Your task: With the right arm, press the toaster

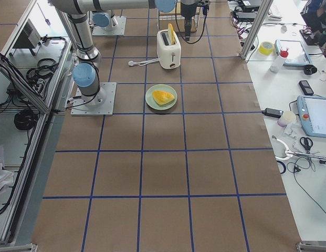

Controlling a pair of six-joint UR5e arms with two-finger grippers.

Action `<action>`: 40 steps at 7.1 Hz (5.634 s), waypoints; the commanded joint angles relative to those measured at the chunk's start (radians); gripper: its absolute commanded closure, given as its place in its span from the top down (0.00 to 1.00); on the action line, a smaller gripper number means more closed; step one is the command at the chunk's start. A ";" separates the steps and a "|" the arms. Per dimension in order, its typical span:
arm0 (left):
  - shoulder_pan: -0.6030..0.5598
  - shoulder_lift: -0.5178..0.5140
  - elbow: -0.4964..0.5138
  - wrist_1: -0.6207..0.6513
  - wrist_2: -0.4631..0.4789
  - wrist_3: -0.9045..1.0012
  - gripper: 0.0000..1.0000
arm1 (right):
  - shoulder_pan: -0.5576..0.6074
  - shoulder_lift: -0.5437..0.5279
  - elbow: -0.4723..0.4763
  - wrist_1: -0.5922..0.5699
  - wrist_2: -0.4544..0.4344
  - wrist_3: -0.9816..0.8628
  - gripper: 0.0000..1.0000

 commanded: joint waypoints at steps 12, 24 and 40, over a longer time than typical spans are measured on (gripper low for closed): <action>0.000 0.000 0.000 0.000 0.001 0.000 1.00 | 0.000 0.000 -0.001 0.012 -0.005 0.002 0.96; 0.000 0.000 0.000 0.000 -0.001 0.000 1.00 | -0.276 0.076 0.373 0.030 0.919 -0.570 0.00; 0.000 0.000 0.000 0.000 -0.001 0.000 1.00 | -0.278 0.216 0.562 -0.216 0.969 -0.778 0.00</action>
